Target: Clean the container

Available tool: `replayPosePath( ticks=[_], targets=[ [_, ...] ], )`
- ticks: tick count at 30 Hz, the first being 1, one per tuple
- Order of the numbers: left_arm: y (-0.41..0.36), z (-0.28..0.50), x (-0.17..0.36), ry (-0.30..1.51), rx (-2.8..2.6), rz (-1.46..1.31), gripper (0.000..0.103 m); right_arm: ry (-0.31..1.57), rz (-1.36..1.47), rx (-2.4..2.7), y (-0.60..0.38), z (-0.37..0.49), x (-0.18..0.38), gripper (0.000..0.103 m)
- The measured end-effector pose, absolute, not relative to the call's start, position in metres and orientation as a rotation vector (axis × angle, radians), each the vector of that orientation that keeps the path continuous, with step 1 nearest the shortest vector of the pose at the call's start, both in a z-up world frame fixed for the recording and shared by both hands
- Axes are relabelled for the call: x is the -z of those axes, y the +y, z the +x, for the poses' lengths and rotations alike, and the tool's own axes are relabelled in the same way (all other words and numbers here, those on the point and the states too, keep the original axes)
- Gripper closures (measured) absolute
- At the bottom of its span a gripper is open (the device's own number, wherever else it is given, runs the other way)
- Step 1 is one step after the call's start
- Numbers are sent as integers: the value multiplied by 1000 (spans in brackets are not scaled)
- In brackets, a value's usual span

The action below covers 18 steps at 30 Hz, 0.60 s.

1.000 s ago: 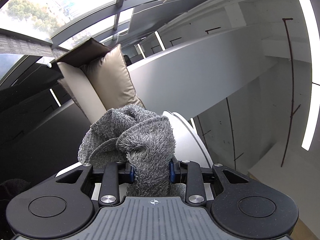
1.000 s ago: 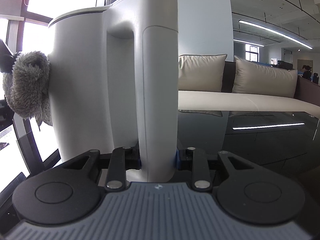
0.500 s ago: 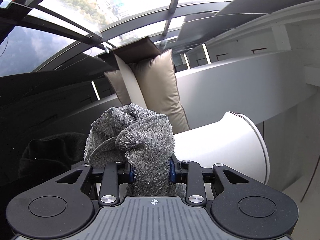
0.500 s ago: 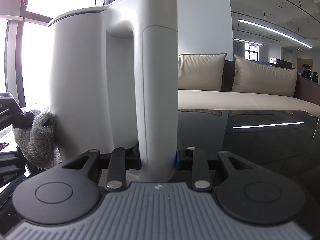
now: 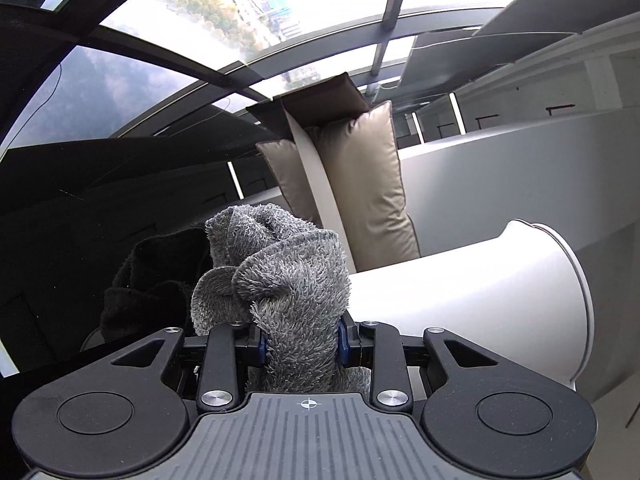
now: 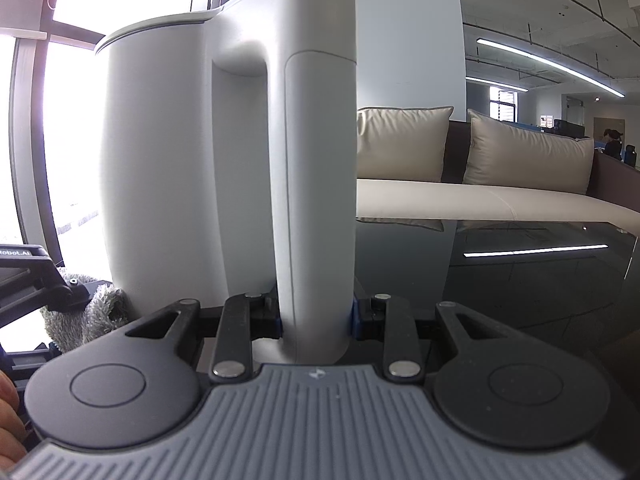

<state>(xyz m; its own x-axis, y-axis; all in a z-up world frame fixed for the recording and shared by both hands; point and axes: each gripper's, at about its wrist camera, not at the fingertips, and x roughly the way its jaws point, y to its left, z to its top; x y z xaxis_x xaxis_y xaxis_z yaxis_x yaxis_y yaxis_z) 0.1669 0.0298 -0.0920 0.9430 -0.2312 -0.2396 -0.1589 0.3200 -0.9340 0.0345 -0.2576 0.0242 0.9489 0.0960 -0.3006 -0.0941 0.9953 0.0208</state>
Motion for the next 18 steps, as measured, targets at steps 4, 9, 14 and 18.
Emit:
replayPosePath(
  ticks=[4,9,14,18],
  targets=[
    [33,163,86,336,74,-1260,77,310,11,-95,-259,37,-24,73],
    [31,160,75,295,102,-1252,77,298,54,-11,-253,36,-31,73],
    [24,163,67,266,105,-1259,77,167,55,88,-239,27,-56,73],
    [19,171,60,231,108,-1271,77,141,64,101,-239,31,-69,73]
  ],
)
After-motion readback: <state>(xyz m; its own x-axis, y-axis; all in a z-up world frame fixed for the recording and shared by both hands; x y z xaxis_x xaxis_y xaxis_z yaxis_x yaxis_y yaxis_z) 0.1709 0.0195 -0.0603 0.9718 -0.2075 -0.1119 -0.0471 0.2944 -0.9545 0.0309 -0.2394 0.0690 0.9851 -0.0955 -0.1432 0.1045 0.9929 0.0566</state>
